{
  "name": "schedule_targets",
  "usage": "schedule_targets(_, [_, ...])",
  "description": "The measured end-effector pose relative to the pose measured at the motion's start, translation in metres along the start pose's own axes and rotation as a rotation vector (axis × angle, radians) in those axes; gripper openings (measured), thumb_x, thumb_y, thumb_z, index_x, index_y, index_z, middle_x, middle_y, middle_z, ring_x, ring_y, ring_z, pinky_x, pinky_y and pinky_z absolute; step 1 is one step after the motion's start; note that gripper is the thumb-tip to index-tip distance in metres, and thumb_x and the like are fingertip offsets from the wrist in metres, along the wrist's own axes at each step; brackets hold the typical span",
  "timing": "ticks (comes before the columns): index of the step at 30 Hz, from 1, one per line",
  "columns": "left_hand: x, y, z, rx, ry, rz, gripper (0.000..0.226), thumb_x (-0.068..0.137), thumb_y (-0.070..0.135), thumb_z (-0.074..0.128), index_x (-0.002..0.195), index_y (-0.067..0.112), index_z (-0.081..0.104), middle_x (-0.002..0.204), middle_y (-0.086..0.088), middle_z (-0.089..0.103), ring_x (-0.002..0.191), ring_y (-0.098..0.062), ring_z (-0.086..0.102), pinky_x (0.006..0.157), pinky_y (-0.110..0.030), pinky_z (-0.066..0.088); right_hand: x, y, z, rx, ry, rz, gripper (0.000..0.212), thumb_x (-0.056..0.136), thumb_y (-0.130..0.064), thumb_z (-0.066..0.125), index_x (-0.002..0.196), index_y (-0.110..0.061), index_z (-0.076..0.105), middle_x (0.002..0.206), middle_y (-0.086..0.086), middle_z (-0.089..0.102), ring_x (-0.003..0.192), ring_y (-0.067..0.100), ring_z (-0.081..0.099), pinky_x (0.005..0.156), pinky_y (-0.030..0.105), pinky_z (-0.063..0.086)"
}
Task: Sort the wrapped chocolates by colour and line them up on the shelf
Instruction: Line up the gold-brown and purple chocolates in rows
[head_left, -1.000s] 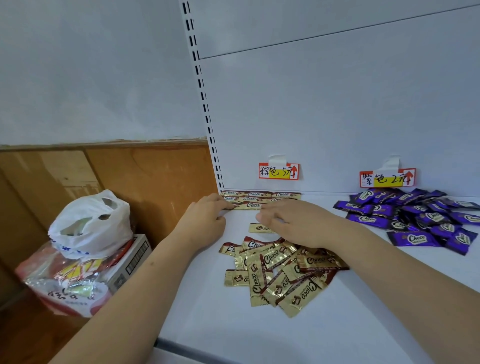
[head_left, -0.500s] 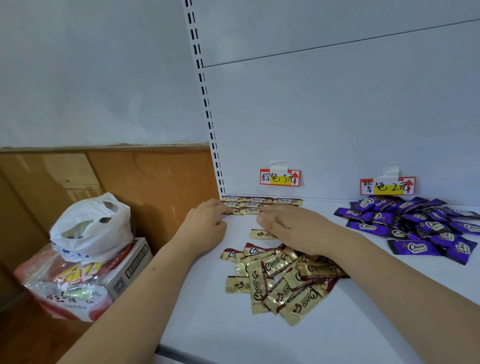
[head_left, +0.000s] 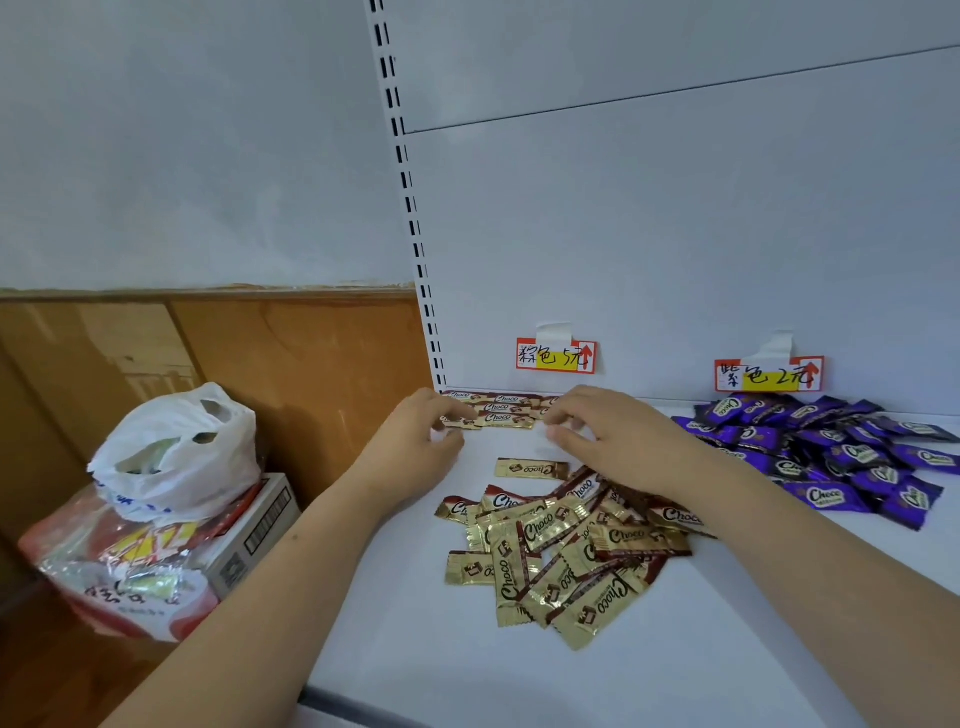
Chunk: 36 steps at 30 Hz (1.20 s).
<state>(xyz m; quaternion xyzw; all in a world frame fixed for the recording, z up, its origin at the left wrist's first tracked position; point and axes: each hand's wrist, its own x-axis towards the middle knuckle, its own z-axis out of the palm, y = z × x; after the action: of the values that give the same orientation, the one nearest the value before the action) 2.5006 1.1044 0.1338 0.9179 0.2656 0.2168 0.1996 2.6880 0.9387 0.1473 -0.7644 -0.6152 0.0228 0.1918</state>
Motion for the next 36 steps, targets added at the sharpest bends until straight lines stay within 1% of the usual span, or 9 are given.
schedule_targets(3, [-0.005,0.016,0.006,-0.143,-0.198,0.068,0.024,0.093,0.042,0.061,0.116,0.04,0.063,0.109,0.019,0.057,0.1,0.0,0.053,0.085,-0.02,0.048,-0.003,0.011,-0.009,0.035,-0.058,0.048,0.018,0.096,-0.039,0.056,0.103,-0.027,0.068,0.095,-0.015,0.059,0.081,-0.002,0.053,0.074,0.017,0.042])
schedule_targets(6, [-0.001,0.024,0.012,-0.097,-0.271,0.137,0.03,0.087,0.049,0.067,0.115,0.04,0.065,0.11,0.013,0.055,0.101,-0.004,0.052,0.083,-0.017,0.043,-0.007,0.021,-0.024,0.107,-0.14,0.104,0.015,0.094,-0.035,0.061,0.103,-0.029,0.071,0.093,-0.021,0.06,0.075,-0.012,0.051,0.064,0.007,0.033])
schedule_targets(12, [0.0,0.029,0.015,-0.157,-0.262,0.12,0.019,0.086,0.034,0.073,0.103,0.032,0.066,0.105,0.012,0.062,0.093,-0.005,0.055,0.078,-0.019,0.043,-0.02,0.027,-0.05,0.219,-0.358,0.195,0.021,0.087,-0.04,0.071,0.107,-0.039,0.07,0.111,-0.012,0.061,0.091,-0.004,0.054,0.073,0.017,0.037])
schedule_targets(18, [-0.005,0.036,0.015,-0.391,-0.14,0.004,0.006,0.09,0.01,0.068,0.093,0.014,0.065,0.083,-0.001,0.065,0.049,0.001,0.05,0.05,-0.014,0.044,-0.019,0.018,-0.042,0.244,-0.349,0.14,0.018,0.084,-0.039,0.074,0.101,-0.037,0.073,0.108,-0.011,0.063,0.074,-0.016,0.052,0.074,0.018,0.036])
schedule_targets(23, [0.001,0.037,0.018,-0.324,-0.059,-0.037,0.006,0.089,0.02,0.069,0.089,0.026,0.071,0.076,0.008,0.068,0.058,0.003,0.056,0.056,-0.014,0.045,-0.012,0.019,-0.035,0.208,-0.243,0.134,0.014,0.093,-0.032,0.064,0.1,-0.028,0.075,0.102,-0.014,0.07,0.093,0.0,0.06,0.086,0.023,0.046])
schedule_targets(26, [0.007,0.039,0.023,-0.261,0.0,-0.046,0.01,0.086,0.022,0.07,0.085,0.031,0.072,0.087,0.012,0.068,0.08,-0.006,0.062,0.069,-0.021,0.048,-0.017,0.015,-0.032,0.169,-0.068,0.112,0.02,0.095,-0.04,0.059,0.108,-0.031,0.071,0.105,-0.019,0.063,0.089,-0.004,0.056,0.074,0.012,0.042])
schedule_targets(28, [0.01,0.039,0.026,-0.128,0.046,0.022,0.019,0.084,0.017,0.069,0.084,0.035,0.071,0.097,0.014,0.063,0.096,-0.009,0.056,0.082,-0.027,0.045,-0.026,0.016,-0.024,0.251,0.041,0.091,0.025,0.089,-0.048,0.064,0.111,-0.038,0.068,0.111,-0.02,0.06,0.095,-0.003,0.057,0.079,0.017,0.044])
schedule_targets(31, [0.008,0.036,0.026,0.014,0.044,0.114,0.032,0.079,0.009,0.063,0.084,0.039,0.068,0.101,0.013,0.054,0.106,-0.014,0.046,0.095,-0.035,0.038,-0.034,0.014,-0.013,0.268,-0.026,0.064,0.033,0.08,-0.054,0.072,0.112,-0.045,0.067,0.115,-0.023,0.057,0.104,-0.004,0.054,0.087,0.018,0.045])
schedule_targets(36, [0.004,0.03,0.026,-0.017,-0.019,0.156,0.04,0.077,0.004,0.056,0.097,0.036,0.07,0.107,0.015,0.056,0.108,-0.012,0.045,0.094,-0.034,0.037,-0.029,0.006,-0.009,0.24,-0.026,0.08,0.019,0.08,-0.048,0.075,0.096,-0.04,0.07,0.106,-0.02,0.062,0.099,-0.003,0.055,0.081,0.024,0.046])
